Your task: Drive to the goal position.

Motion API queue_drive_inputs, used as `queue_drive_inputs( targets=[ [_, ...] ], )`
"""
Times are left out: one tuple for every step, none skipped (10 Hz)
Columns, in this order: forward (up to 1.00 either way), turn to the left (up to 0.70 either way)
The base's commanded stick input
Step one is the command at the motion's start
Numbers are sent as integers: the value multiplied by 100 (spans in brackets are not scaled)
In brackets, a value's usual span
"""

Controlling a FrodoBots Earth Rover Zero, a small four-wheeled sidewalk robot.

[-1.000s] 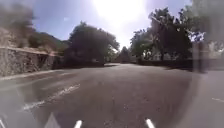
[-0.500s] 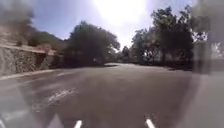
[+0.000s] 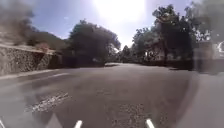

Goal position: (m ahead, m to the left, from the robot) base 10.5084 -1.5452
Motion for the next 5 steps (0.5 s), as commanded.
queue_drive_inputs(
  targets=[
    [85,0],
    [85,0],
    [85,0],
    [85,0],
    [85,0]
  ],
)
